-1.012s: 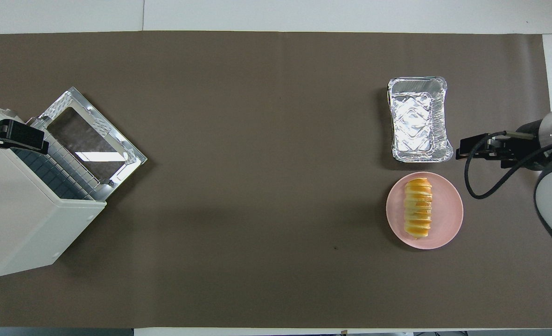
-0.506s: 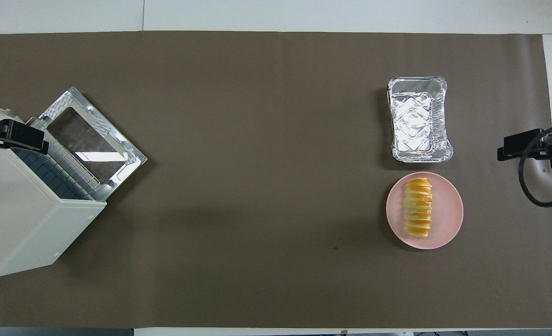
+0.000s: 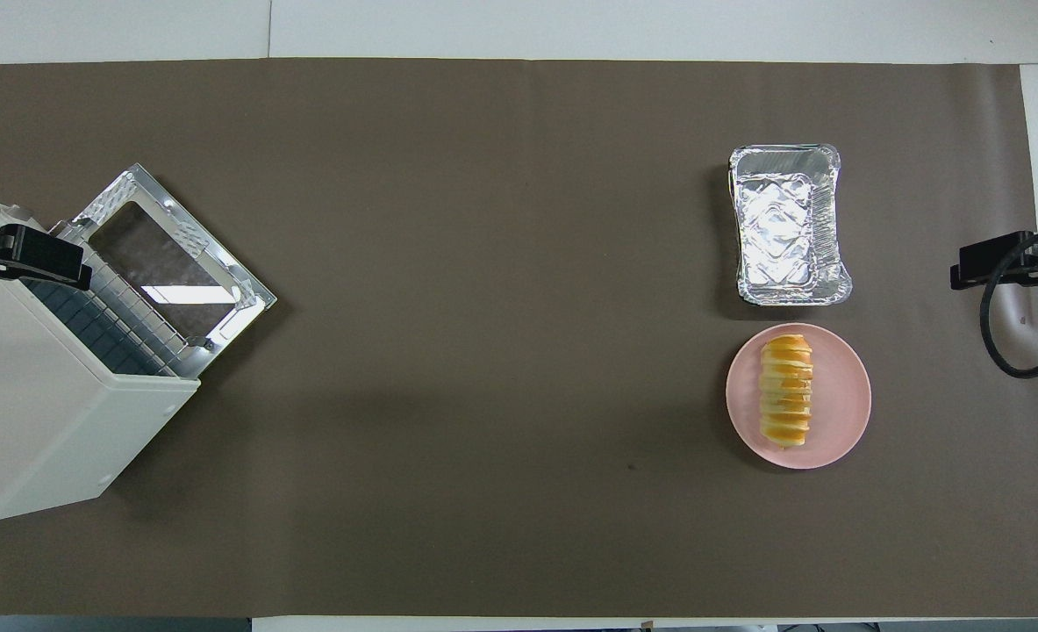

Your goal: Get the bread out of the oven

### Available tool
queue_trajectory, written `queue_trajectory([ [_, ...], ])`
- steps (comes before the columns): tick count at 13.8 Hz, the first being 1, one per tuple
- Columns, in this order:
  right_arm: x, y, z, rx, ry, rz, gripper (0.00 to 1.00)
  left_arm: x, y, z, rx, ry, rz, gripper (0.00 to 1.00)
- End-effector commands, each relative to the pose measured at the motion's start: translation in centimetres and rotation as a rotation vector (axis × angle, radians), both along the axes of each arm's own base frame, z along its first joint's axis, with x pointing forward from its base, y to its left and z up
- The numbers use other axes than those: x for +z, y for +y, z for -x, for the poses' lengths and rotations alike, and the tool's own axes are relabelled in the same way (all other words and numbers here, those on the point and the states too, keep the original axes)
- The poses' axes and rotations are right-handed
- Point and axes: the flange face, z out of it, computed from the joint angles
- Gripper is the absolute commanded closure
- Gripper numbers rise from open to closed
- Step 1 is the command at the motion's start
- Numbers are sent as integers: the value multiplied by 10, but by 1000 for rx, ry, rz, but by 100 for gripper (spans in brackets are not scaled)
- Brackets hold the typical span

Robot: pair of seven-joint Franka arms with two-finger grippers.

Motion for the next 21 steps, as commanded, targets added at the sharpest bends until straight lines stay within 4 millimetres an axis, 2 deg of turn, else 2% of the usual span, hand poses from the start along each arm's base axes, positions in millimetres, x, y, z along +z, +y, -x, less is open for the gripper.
queue_trajectory([
  [1, 6, -7, -8, 4, -42, 19, 0, -1, 3, 1, 1, 0, 9, 0],
  [3, 7, -5, -9, 6, -55, 13, 0, -2, 3, 1, 1, 2, 9, 0],
  [5, 2, 10, -12, 31, -48, 11, 0, -2, 3, 1, 1, 2, 9, 0],
  [7, 2, 6, -11, 22, -44, 8, 0, -2, 3, 1, 1, 2, 9, 0],
  [11, 1, -17, -9, -20, -36, 4, 0, -1, 3, 1, 1, 0, 9, 0],
  [16, 3, -17, -19, -20, 4, 3, 0, -1, 3, 1, 1, 0, 9, 0],
  [21, 0, -16, -16, -19, 13, 2, 0, -2, 3, 1, 1, 2, 9, 0],
])
